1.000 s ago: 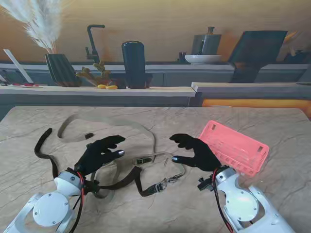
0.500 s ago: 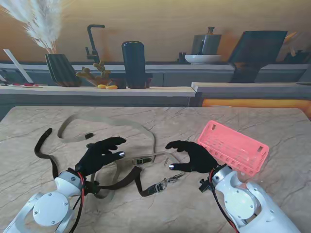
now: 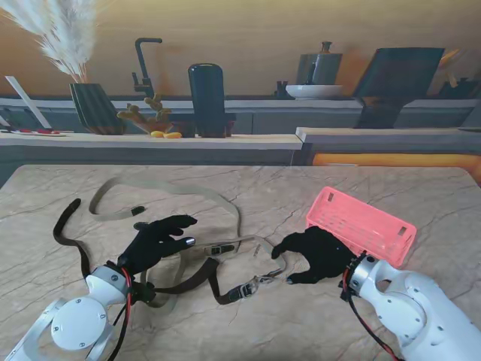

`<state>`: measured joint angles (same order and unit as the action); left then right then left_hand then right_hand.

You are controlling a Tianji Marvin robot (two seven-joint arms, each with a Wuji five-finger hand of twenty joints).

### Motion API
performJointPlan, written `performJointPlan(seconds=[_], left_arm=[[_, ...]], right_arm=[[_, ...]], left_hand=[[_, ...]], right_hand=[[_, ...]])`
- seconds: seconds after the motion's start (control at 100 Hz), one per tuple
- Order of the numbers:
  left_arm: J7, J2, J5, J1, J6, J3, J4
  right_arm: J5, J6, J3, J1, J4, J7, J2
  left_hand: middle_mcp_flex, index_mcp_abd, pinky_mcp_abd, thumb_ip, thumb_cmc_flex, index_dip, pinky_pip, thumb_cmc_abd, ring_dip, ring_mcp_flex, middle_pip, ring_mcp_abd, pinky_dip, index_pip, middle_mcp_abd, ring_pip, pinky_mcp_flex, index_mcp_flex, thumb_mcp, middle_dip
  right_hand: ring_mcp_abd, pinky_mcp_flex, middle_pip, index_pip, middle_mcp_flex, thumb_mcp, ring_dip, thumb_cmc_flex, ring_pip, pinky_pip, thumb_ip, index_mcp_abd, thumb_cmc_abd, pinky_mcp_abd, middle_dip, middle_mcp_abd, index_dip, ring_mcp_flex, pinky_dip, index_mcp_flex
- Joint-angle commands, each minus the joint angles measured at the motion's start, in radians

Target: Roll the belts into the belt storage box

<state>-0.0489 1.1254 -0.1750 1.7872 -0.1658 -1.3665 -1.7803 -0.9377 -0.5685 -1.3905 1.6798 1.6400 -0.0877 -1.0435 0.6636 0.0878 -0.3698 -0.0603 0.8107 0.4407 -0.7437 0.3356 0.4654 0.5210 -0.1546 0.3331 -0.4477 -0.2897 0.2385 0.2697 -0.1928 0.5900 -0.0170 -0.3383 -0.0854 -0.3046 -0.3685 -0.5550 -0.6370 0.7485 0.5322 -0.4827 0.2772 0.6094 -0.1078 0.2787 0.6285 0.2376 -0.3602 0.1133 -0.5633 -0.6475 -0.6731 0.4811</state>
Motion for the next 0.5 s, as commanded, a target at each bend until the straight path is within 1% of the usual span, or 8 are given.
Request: performJointPlan(seconds=[0.0, 0.09, 0.17, 0.22, 0.24, 0.38, 0.44, 0.49], left_arm=[[-0.011, 0.000, 0.006, 0.002, 0.011, 0.003, -0.004], [-0.021, -0.002, 0.009, -0.001, 0.016, 0.004, -0.004], [-0.031, -0.004, 0.011, -0.003, 0.019, 0.004, -0.003], [-0.034, -0.004, 0.012, -0.003, 0.019, 0.003, -0.003], [-0.035, -0.005, 0.012, -0.003, 0.019, 0.002, -0.003], [-0.034, -0.004, 0.010, -0.002, 0.017, 0.000, -0.003], [-0.032, -0.004, 0.011, -0.001, 0.017, -0.001, -0.003], [-0.032, -0.004, 0.011, -0.001, 0.017, -0.001, -0.003]], right_arm=[[-0.021, -0.005, -0.005, 0.008, 0.003, -0.004, 0.016], [-0.082, -0.011, 0.001, -0.001, -0.015, 0.020, 0.021], [-0.108, -0.003, 0.019, -0.020, -0.044, 0.055, 0.022], [-0.111, 0.009, 0.040, -0.036, -0.066, 0.083, 0.020], [-0.111, 0.016, 0.048, -0.042, -0.073, 0.090, 0.019], [-0.125, 0.068, 0.094, -0.074, -0.101, 0.098, 0.020], [-0.134, 0.085, 0.111, -0.086, -0.107, 0.089, 0.023], [-0.138, 0.099, 0.125, -0.096, -0.112, 0.080, 0.024]], left_hand=[[0.010, -0.031, 0.026, 0.031, -0.018, 0.013, 0.005, -0.032, 0.016, 0.015, 0.004, -0.024, -0.017, 0.000, -0.024, 0.013, -0.005, -0.003, 0.020, 0.000], [0.014, -0.031, 0.027, 0.031, -0.020, 0.013, 0.004, -0.037, 0.017, 0.018, 0.003, -0.025, -0.018, 0.000, -0.023, 0.016, -0.005, -0.003, 0.020, -0.002], [0.018, -0.030, 0.026, 0.031, -0.019, 0.014, 0.004, -0.038, 0.018, 0.020, 0.003, -0.024, -0.018, 0.001, -0.020, 0.017, -0.005, -0.003, 0.021, -0.003], [0.020, -0.029, 0.027, 0.031, -0.020, 0.014, 0.003, -0.039, 0.019, 0.022, 0.002, -0.023, -0.018, 0.001, -0.023, 0.018, -0.006, -0.003, 0.021, -0.004], [0.022, -0.031, 0.026, 0.031, -0.020, 0.014, 0.003, -0.041, 0.020, 0.023, 0.002, -0.022, -0.018, 0.001, -0.020, 0.019, -0.006, -0.003, 0.021, -0.004], [0.030, -0.036, 0.024, 0.030, -0.021, 0.016, -0.001, -0.044, 0.024, 0.030, -0.001, -0.021, -0.019, 0.000, -0.025, 0.024, -0.007, -0.001, 0.023, -0.007], [0.032, -0.035, 0.024, 0.030, -0.020, 0.017, -0.002, -0.043, 0.025, 0.031, -0.001, -0.021, -0.019, -0.002, -0.024, 0.025, -0.007, 0.001, 0.023, -0.008], [0.032, -0.033, 0.023, 0.030, -0.021, 0.017, -0.003, -0.044, 0.026, 0.032, -0.001, -0.022, -0.020, -0.002, -0.021, 0.027, -0.007, 0.000, 0.023, -0.009]], right_hand=[[0.027, 0.006, 0.005, -0.020, 0.025, 0.050, -0.011, -0.037, -0.009, 0.017, 0.042, 0.047, 0.044, -0.022, 0.003, -0.024, -0.013, 0.003, -0.003, -0.023], [0.037, -0.004, -0.002, -0.035, 0.018, 0.085, -0.013, -0.062, -0.002, 0.024, 0.038, 0.066, 0.045, -0.031, 0.004, -0.037, -0.008, -0.011, -0.001, -0.039], [0.041, -0.011, -0.025, -0.044, -0.005, 0.089, -0.003, -0.041, 0.019, 0.035, 0.034, 0.048, 0.049, -0.032, -0.003, -0.046, -0.002, -0.028, 0.000, -0.049], [0.032, -0.011, -0.041, -0.035, -0.016, 0.055, 0.007, -0.011, 0.034, 0.043, 0.024, -0.008, 0.046, -0.025, -0.007, -0.038, 0.016, -0.035, 0.003, -0.059], [0.029, -0.011, -0.049, -0.018, -0.016, 0.028, 0.012, -0.004, 0.042, 0.048, 0.024, -0.043, 0.042, -0.022, -0.009, -0.035, 0.032, -0.038, 0.003, -0.065], [0.017, 0.003, -0.065, 0.096, 0.017, -0.118, 0.020, 0.046, 0.051, 0.053, 0.037, -0.242, 0.002, -0.014, -0.008, 0.003, 0.096, -0.019, 0.007, -0.107], [0.010, 0.019, -0.063, 0.143, 0.046, -0.147, 0.012, 0.074, 0.042, 0.045, 0.042, -0.305, 0.003, -0.009, -0.004, 0.028, 0.112, 0.001, 0.011, -0.121], [0.002, 0.029, -0.059, 0.198, 0.068, -0.144, -0.001, 0.104, 0.032, 0.037, 0.046, -0.354, 0.009, -0.002, 0.006, 0.046, 0.123, 0.015, 0.016, -0.123]])
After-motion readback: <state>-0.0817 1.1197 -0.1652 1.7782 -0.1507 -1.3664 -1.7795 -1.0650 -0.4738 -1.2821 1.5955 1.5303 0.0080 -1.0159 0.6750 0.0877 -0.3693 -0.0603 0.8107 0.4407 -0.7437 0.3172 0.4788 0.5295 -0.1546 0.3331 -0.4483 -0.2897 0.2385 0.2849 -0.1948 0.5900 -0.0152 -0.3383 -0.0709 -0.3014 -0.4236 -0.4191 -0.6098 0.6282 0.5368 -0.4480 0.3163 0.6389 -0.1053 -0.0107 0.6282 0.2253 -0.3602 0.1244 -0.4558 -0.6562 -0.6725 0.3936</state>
